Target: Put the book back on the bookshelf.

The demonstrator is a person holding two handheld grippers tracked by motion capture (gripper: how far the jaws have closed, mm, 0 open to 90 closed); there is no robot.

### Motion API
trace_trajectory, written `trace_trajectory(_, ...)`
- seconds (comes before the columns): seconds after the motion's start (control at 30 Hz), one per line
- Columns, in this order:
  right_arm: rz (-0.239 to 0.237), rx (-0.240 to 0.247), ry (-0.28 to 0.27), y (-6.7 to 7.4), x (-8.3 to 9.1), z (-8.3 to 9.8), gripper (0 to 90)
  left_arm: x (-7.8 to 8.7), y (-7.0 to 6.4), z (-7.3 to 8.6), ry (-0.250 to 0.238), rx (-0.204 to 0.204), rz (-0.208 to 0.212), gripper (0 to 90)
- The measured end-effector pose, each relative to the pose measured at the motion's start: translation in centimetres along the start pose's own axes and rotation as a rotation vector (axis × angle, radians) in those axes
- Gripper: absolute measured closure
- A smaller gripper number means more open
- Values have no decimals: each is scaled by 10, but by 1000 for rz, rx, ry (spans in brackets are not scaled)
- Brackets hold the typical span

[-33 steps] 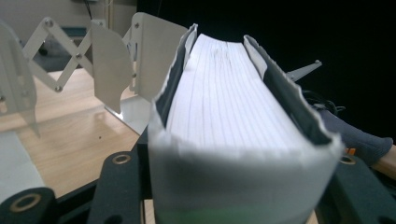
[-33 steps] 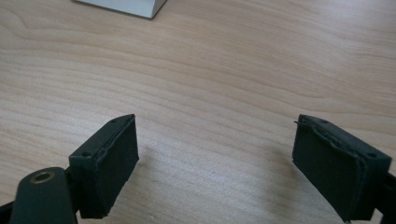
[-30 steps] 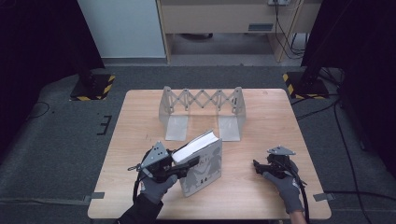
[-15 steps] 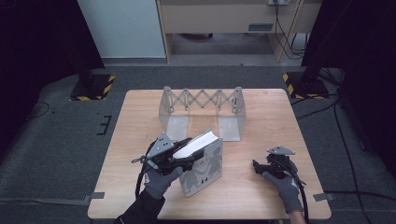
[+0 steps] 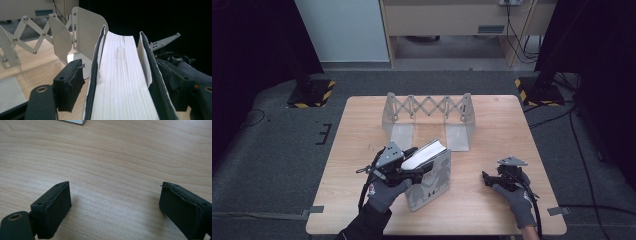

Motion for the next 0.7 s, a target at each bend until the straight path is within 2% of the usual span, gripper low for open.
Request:
trace_trajectory(0.2, 2, -1, 0, 0, 0, 0, 104, -1, -1, 0, 11, -1, -4, 279)
trace_trajectory(0.27, 2, 1, -1, 0, 0, 0, 102, -1, 4, -2, 4, -2, -16, 279)
trace_trajectory(0.37, 0, 2, 0, 0, 0, 0, 99, 0, 8, -9, -26, 23, 5, 308)
trace_trajectory(0.4, 1, 2, 0, 0, 0, 0, 99, -1, 8, -12, -30, 19, 9, 308)
trace_trajectory(0.5, 1, 2, 0, 0, 0, 0, 99, -7, 8, -9, 33, 0, 0, 298)
trace_trajectory(0.7, 0, 2, 1, 0, 0, 0, 98, -11, 4, -7, 41, -16, -20, 283)
Point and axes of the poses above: each handheld gripper's, and its own axes: x roughly backward along the jaws, z roughly out of its underside, y roughly to its left, the point moved 9 cm from there along -x, roughly forward along the jaws, and after that the axes turned 10 degrees about z, right-handed, at the moved point
